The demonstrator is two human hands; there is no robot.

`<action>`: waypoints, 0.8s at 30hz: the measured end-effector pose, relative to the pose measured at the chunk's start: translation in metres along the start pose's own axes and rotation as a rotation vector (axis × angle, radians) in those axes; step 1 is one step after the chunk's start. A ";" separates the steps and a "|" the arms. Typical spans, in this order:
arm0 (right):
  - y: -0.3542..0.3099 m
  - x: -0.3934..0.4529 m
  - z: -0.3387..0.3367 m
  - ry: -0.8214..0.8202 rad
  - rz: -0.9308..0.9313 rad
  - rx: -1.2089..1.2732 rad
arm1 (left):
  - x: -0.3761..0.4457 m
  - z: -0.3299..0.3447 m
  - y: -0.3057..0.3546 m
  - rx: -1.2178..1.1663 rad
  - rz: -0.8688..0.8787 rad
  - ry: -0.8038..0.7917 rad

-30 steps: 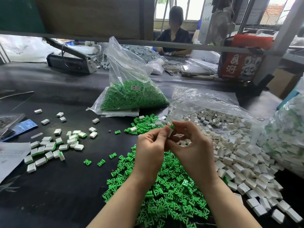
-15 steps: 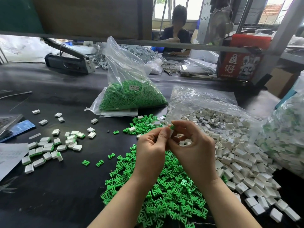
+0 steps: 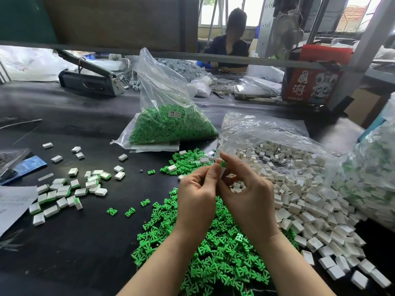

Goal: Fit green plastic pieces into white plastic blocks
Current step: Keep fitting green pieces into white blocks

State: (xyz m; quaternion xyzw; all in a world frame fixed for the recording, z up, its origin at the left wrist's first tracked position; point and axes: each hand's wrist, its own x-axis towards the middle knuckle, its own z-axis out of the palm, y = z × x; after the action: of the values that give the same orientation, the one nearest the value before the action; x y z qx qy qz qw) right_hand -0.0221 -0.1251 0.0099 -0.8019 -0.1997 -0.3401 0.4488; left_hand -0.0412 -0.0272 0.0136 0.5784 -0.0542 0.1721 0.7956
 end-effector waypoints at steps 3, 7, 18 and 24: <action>0.004 -0.001 0.001 -0.028 -0.010 -0.008 | 0.000 -0.001 -0.003 0.010 -0.018 0.009; 0.009 -0.002 0.000 -0.073 -0.025 -0.052 | 0.001 -0.002 -0.006 0.033 -0.026 0.011; 0.005 -0.002 0.000 -0.072 -0.092 -0.075 | 0.001 -0.003 -0.009 0.093 -0.022 0.031; 0.005 -0.002 0.000 -0.050 -0.119 -0.097 | 0.002 -0.005 -0.013 0.135 -0.015 0.031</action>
State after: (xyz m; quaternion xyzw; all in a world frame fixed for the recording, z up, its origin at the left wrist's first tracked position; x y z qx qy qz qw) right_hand -0.0204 -0.1282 0.0056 -0.8178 -0.2412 -0.3552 0.3832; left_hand -0.0351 -0.0258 0.0011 0.6285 -0.0255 0.1781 0.7567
